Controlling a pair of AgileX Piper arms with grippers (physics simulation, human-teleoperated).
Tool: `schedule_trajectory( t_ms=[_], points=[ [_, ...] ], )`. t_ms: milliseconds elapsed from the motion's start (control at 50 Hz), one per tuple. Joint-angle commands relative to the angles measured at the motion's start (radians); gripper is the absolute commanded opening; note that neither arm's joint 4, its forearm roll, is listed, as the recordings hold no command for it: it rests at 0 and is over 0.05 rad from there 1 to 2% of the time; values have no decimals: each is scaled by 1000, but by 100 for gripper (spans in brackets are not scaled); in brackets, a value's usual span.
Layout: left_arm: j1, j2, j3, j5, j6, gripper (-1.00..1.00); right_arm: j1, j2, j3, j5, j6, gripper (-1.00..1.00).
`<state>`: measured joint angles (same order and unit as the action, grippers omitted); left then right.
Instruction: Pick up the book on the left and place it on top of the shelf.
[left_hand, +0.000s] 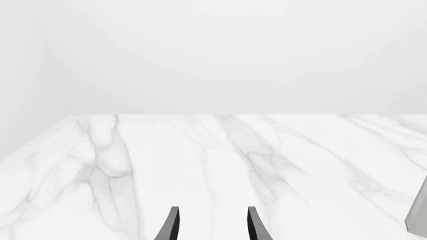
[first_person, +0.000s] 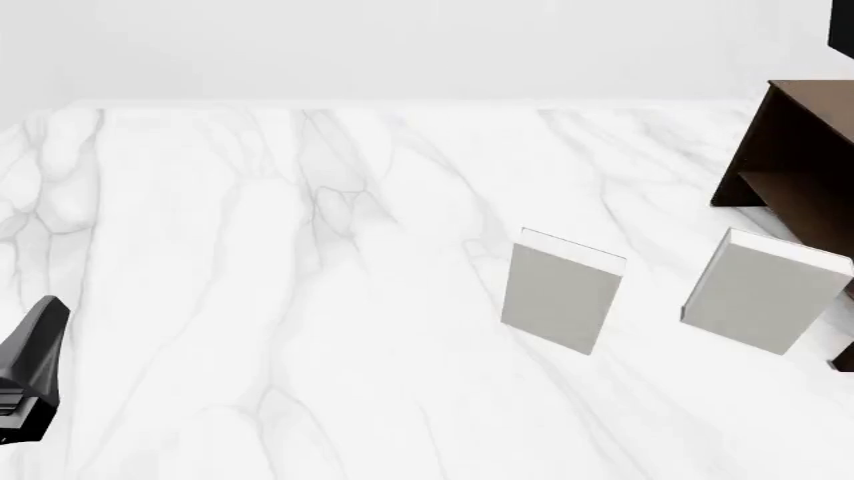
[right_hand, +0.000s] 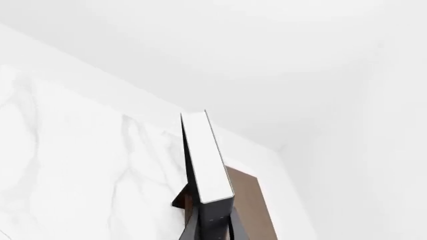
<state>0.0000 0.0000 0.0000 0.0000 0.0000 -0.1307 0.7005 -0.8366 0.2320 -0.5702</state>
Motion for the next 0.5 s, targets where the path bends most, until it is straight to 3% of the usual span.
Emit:
schedule_trajectory(
  t_ms=[20,500],
  points=[
    [0,0,0,0,0,100,-58,-13,-14,-6,22,-100],
    [0,0,0,0,0,100,-180,-21,4,-6,-5,-100]
  ],
)
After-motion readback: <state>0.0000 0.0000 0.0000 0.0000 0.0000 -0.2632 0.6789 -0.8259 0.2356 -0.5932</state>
